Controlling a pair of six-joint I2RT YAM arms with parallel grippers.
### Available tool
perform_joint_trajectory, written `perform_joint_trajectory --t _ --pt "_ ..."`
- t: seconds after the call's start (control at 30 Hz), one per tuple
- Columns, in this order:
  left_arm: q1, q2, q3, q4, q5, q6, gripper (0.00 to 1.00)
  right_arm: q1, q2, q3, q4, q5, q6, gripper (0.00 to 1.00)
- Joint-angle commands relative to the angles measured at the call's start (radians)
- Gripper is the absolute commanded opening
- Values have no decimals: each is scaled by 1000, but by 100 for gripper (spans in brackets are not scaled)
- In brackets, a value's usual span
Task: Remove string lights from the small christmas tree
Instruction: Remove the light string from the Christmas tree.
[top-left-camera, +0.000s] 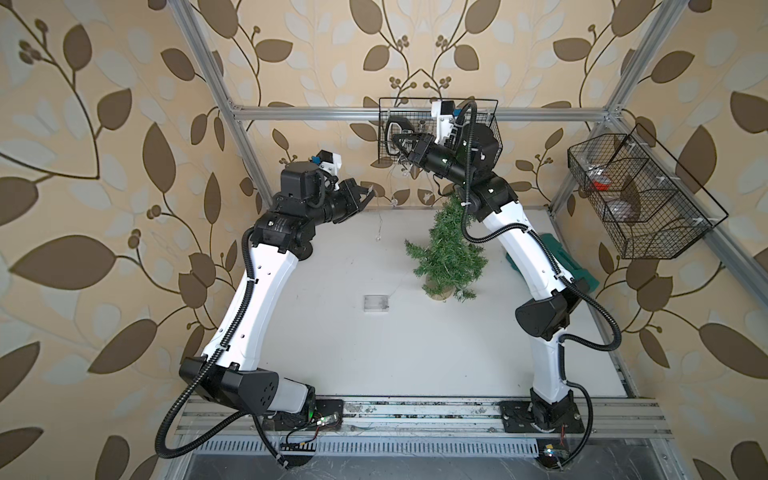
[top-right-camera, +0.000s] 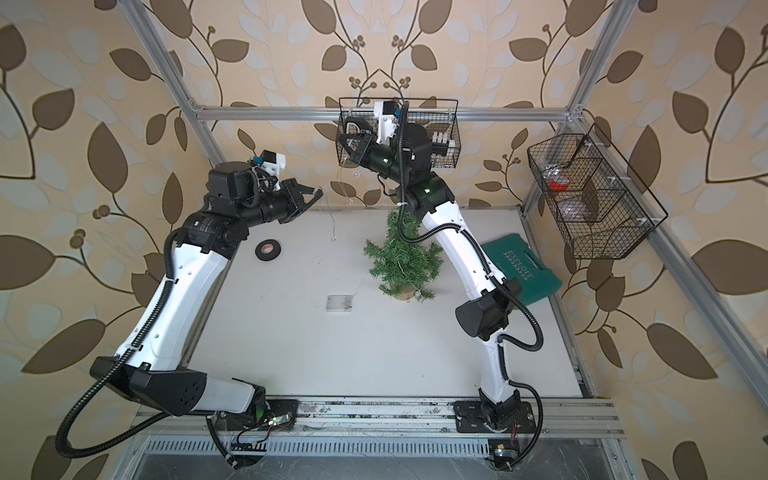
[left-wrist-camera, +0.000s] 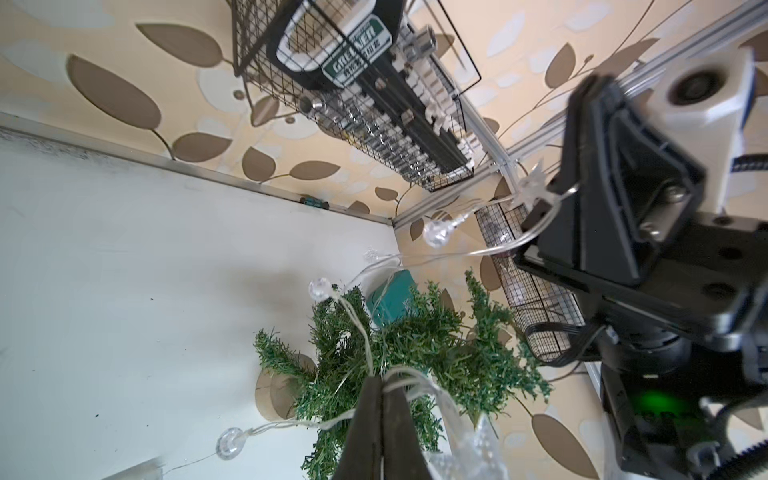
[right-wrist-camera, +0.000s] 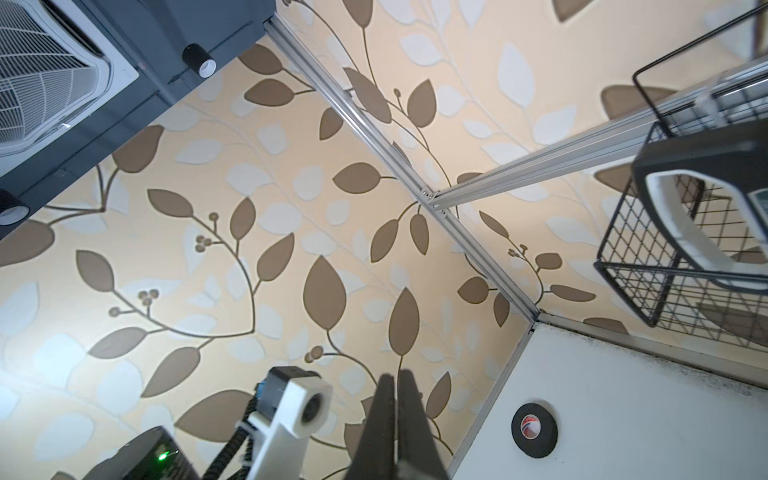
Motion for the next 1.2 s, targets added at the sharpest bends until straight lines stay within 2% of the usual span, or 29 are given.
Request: perform_joint_trajectory --t 0.0,0.07,0.27,0.53,0.77,1.17 --pt "-13 -10 -37 231 103 31 0 -10 -58 -37 27 -34 -11 4" --pt "-45 21 -35 269 121 59 2 -11 -62 -38 22 -44 -8 4" --pt "-139 145 -25 448 189 107 16 -10 -67 -31 0 -49 -10 3" --pt "-172 223 -55 600 206 142 34 -12 -77 -34 -17 -50 -16 3" --pt "-180 301 -40 705 197 116 38 -11 -105 -71 -21 -51 -22 2" --pt "-189 405 62 726 149 134 45 -11 -117 -90 -14 -62 -19 3"
